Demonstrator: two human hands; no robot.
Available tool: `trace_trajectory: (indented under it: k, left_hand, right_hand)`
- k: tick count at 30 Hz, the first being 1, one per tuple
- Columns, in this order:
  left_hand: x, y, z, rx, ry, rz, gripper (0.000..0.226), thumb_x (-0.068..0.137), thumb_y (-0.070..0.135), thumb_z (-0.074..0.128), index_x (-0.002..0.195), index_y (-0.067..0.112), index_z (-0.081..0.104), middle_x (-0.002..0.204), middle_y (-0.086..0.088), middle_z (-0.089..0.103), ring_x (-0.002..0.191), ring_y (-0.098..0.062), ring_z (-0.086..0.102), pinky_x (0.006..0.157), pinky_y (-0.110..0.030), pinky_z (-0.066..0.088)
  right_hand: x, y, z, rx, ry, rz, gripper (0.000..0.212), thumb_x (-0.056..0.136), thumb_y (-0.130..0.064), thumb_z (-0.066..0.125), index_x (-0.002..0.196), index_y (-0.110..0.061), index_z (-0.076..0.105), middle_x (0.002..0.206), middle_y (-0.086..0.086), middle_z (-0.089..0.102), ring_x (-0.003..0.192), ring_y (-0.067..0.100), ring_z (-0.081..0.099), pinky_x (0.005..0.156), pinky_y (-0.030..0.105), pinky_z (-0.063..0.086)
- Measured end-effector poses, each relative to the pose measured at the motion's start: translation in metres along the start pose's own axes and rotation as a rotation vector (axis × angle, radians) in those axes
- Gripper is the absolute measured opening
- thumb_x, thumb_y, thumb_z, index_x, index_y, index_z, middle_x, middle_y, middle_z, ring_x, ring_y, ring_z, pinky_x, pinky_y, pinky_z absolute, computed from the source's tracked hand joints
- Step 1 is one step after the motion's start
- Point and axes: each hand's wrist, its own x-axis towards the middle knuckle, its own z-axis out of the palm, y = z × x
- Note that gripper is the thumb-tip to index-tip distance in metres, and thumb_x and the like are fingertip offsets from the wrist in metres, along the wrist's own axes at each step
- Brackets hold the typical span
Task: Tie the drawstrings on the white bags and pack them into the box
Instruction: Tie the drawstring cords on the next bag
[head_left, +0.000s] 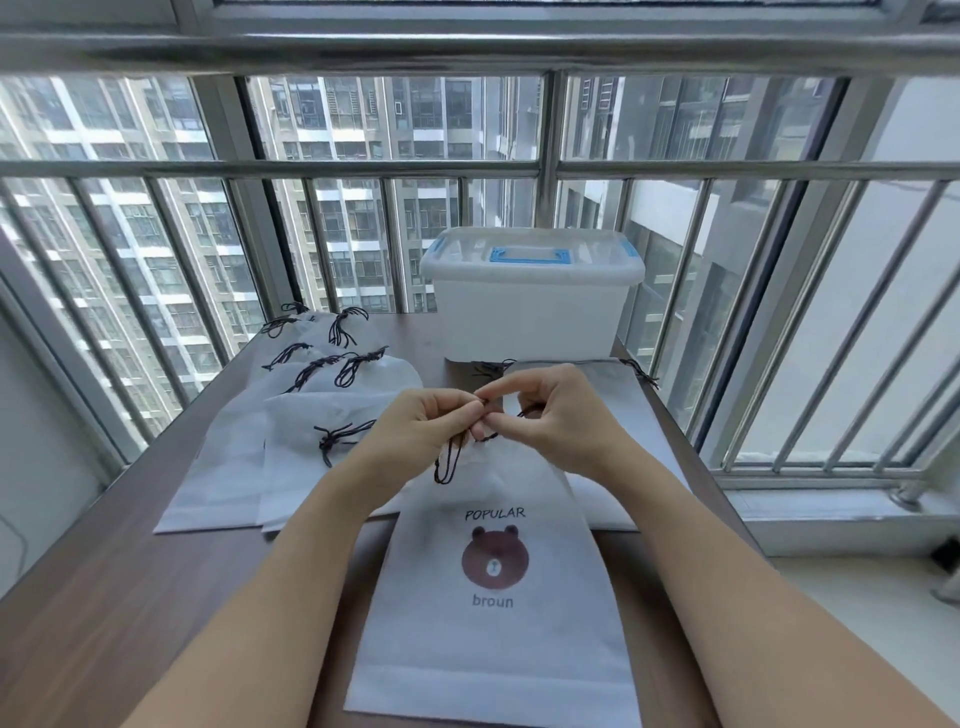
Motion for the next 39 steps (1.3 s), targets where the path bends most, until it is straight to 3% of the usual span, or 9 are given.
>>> trace_trajectory:
  k: [7,10,12,17,22,25,32,35,39]
  left_hand:
    - [-0.002,-0.001,0.0,0.0,-0.099,-0.02,0.022,0.1,0.011,0.056,0.09,0.007,0.075,0.078,-0.001,0.068,0.069,-0.01,0.052,0.07,-0.016,0.044]
    - [-0.004,-0.001,0.001,-0.025,-0.094,-0.031,0.019,0.099,0.01,0.057,0.097,0.004,0.075,0.079,-0.003,0.068,0.071,-0.01,0.054,0.072,-0.016,0.046]
    - [-0.004,0.001,0.003,-0.05,-0.075,-0.032,0.019,0.099,0.011,0.058,0.101,0.004,0.075,0.078,-0.003,0.068,0.069,-0.007,0.055,0.07,-0.014,0.046]
    - [-0.003,0.003,0.004,-0.079,-0.053,-0.035,0.018,0.097,0.013,0.06,0.098,0.004,0.076,0.082,-0.003,0.074,0.074,-0.005,0.063,0.075,-0.013,0.047]
    - [-0.005,0.002,0.004,-0.026,-0.061,-0.045,0.02,0.098,0.012,0.06,0.098,0.0,0.076,0.083,-0.006,0.074,0.077,-0.008,0.065,0.076,-0.015,0.049]
    - [-0.006,0.001,0.004,-0.011,-0.08,-0.052,0.019,0.097,0.013,0.062,0.098,0.001,0.076,0.084,-0.007,0.074,0.078,-0.01,0.064,0.077,-0.017,0.05]
    - [-0.003,0.002,0.008,-0.067,-0.079,-0.05,0.019,0.097,0.012,0.06,0.099,0.002,0.076,0.085,-0.008,0.073,0.079,-0.012,0.062,0.077,-0.017,0.05]
    - [-0.003,0.001,0.008,-0.053,-0.062,-0.04,0.019,0.096,0.011,0.062,0.101,-0.001,0.075,0.083,-0.006,0.073,0.077,-0.009,0.063,0.074,-0.015,0.049]
    - [-0.003,0.0,0.007,-0.034,-0.007,-0.051,0.019,0.096,0.011,0.063,0.096,-0.003,0.076,0.08,-0.006,0.072,0.07,-0.006,0.063,0.069,-0.013,0.048]
  right_hand:
    - [0.002,0.011,-0.002,0.116,0.025,0.045,0.008,0.081,-0.013,0.083,0.087,-0.009,0.081,0.049,-0.003,0.046,0.048,0.008,0.026,0.049,0.019,0.023]
    - [0.002,0.013,0.002,0.222,-0.004,0.108,0.005,0.086,-0.016,0.078,0.086,-0.011,0.076,0.064,0.021,0.06,0.059,0.019,0.051,0.062,0.028,0.042]
    - [0.001,0.013,0.008,0.32,-0.021,0.18,0.009,0.096,-0.013,0.067,0.088,-0.01,0.069,0.073,0.014,0.069,0.072,0.021,0.061,0.073,0.027,0.049]
    - [0.004,0.014,0.016,0.452,-0.033,0.343,0.019,0.106,-0.018,0.049,0.092,-0.01,0.06,0.073,0.007,0.06,0.07,0.02,0.048,0.07,0.027,0.041]
    - [-0.003,0.007,0.005,0.244,-0.116,0.212,0.011,0.101,-0.006,0.057,0.106,0.001,0.064,0.054,-0.008,0.057,0.047,-0.001,0.046,0.052,0.009,0.035]
    - [-0.003,0.007,0.004,0.161,-0.07,0.155,0.01,0.097,0.001,0.058,0.096,-0.001,0.068,0.07,0.003,0.071,0.061,0.005,0.064,0.063,0.014,0.046]
    - [0.003,0.001,0.014,0.425,0.09,0.391,0.029,0.1,-0.002,0.05,0.075,-0.009,0.062,0.049,-0.012,0.052,0.045,0.004,0.034,0.049,0.016,0.031]
    - [0.003,-0.001,0.015,0.407,0.11,0.454,0.028,0.096,-0.004,0.052,0.072,-0.009,0.064,0.055,-0.005,0.055,0.05,0.008,0.035,0.05,0.019,0.031]
    - [0.001,0.001,0.004,0.278,0.026,0.538,0.022,0.095,-0.022,0.061,0.076,-0.015,0.07,0.055,-0.001,0.033,0.047,0.013,0.025,0.044,0.024,0.018]
